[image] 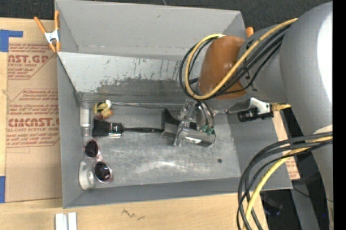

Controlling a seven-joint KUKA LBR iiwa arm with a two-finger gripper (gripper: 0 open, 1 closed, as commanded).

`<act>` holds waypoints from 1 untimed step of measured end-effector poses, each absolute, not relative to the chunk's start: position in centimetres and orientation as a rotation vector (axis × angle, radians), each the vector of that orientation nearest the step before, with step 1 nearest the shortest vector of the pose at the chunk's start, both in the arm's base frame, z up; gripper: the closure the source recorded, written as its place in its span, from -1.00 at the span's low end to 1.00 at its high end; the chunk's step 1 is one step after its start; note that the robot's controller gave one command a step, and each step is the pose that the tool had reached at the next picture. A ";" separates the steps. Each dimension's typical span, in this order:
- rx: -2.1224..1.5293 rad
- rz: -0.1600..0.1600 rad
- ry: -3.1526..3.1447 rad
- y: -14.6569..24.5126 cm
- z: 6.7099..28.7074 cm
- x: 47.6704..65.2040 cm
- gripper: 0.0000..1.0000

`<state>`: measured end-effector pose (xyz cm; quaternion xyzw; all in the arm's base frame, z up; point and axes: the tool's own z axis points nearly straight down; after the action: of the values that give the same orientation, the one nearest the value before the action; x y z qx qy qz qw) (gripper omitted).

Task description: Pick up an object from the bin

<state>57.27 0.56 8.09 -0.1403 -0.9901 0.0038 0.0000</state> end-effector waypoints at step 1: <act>-0.441 0.006 -3.111 0.7 8.9 57.1 1.00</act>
Offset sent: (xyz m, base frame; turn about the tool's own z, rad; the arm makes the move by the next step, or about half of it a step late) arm 0.0002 0.0001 0.0073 0.0000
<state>57.07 0.73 8.92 -0.1405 -0.9901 0.0018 -0.0004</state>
